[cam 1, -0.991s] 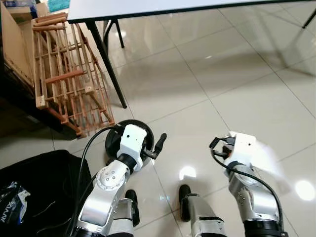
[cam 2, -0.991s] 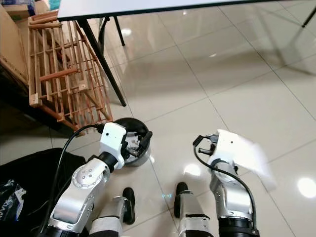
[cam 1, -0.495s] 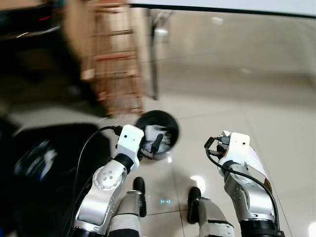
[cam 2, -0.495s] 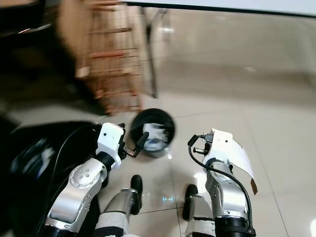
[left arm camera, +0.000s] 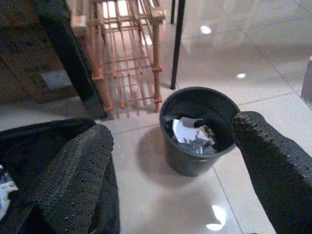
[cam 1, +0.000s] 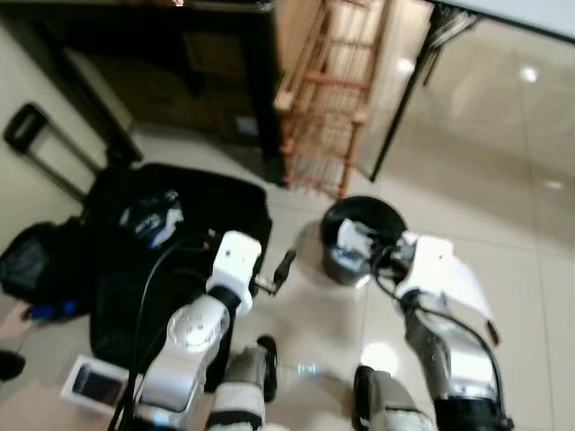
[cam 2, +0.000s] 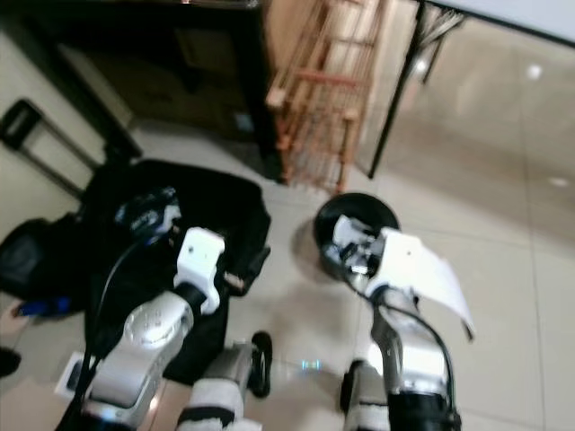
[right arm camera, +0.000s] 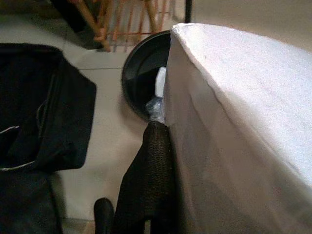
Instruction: Picking trash to rubbish bin
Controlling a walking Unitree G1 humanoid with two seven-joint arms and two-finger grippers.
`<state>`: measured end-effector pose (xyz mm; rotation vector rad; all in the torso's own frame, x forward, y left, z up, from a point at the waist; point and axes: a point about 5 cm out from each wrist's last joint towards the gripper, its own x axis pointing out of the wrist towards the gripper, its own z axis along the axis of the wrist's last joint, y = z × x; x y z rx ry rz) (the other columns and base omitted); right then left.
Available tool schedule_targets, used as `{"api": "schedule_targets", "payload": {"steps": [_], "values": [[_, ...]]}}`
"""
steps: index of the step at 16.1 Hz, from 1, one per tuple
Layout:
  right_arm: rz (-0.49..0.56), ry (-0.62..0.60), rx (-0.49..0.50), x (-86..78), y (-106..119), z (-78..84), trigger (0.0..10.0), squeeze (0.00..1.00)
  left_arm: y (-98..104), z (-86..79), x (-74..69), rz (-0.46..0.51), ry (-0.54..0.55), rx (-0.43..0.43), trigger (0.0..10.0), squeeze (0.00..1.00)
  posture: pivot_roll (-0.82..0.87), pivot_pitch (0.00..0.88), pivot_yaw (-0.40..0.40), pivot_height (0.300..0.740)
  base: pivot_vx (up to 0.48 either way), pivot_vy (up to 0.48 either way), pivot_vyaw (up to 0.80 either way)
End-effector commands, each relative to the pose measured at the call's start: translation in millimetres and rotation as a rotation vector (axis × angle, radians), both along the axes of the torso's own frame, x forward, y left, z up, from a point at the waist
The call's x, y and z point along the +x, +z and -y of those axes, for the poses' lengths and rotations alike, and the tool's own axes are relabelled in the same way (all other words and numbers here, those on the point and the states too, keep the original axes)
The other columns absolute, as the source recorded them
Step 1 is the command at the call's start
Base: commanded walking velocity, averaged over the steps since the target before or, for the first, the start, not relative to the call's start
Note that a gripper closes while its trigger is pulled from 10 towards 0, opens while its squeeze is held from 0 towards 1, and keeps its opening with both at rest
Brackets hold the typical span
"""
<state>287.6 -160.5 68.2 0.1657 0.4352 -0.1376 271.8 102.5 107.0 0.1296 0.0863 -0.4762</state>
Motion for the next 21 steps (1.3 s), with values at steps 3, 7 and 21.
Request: {"api": "schedule_targets", "payload": {"steps": [3, 7, 21], "values": [[-0.037, -0.03, -0.012, -7.6, -8.7, 8.0, 10.0, 0.0, 1.7, 6.9, -4.0, 0.011, -0.052, -0.013, 10.0, 0.0, -0.02, 0.351, 0.062, 0.74, 0.224, 0.0, 0.0], [-0.035, -0.032, -0.012, -7.0, -8.6, 7.4, 10.0, 0.0, 0.6, 8.5, -5.7, 0.005, -0.061, -0.018, 10.0, 0.0, -0.02, 0.347, 0.063, 0.74, 0.063, 0.0, 0.0], [0.145, 0.035, -0.227, 22.9, 30.1, 27.9, 10.0, 0.0, 7.9, 42.1, 31.2, 0.088, -0.06, -0.08, 10.0, 0.0, -0.11, 0.151, 0.012, 0.74, 0.0, 0.0, 0.0]]}}
